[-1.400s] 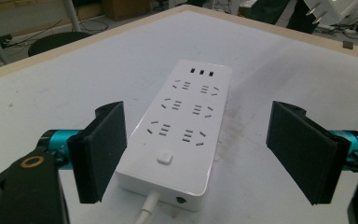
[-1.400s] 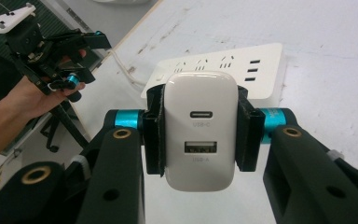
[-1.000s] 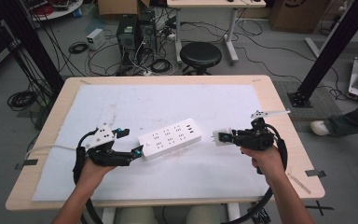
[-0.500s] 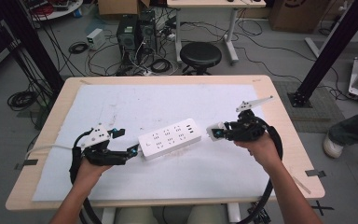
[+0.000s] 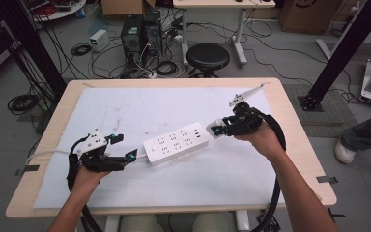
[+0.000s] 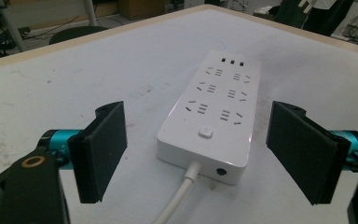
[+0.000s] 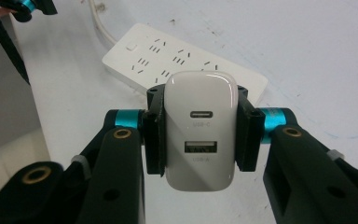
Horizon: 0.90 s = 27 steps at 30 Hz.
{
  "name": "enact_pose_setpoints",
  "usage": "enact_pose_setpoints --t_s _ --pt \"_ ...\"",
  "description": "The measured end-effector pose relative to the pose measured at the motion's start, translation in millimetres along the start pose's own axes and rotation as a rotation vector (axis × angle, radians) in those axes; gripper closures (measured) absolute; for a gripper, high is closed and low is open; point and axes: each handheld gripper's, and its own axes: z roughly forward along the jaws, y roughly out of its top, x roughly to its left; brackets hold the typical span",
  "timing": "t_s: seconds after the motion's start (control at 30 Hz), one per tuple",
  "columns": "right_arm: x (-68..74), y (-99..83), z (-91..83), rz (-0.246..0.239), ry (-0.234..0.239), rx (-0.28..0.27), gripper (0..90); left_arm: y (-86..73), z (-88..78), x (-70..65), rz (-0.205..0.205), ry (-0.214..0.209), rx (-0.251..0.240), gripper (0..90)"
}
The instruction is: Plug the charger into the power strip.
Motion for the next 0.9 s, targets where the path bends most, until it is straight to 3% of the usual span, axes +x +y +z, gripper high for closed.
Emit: enact_pose_setpoints --t_s 0.37,0.9 --pt "-9.5 21.0 22.8 -0.076 0.036 0.068 63.4 -3.9 -3.1 8.2 -0.002 0.012 0.01 20.4" --pt "-16.6 57.6 54.6 -0.183 0.05 0.157 63.4 -9.4 -5.5 17.3 -0.014 0.019 0.004 20.4"
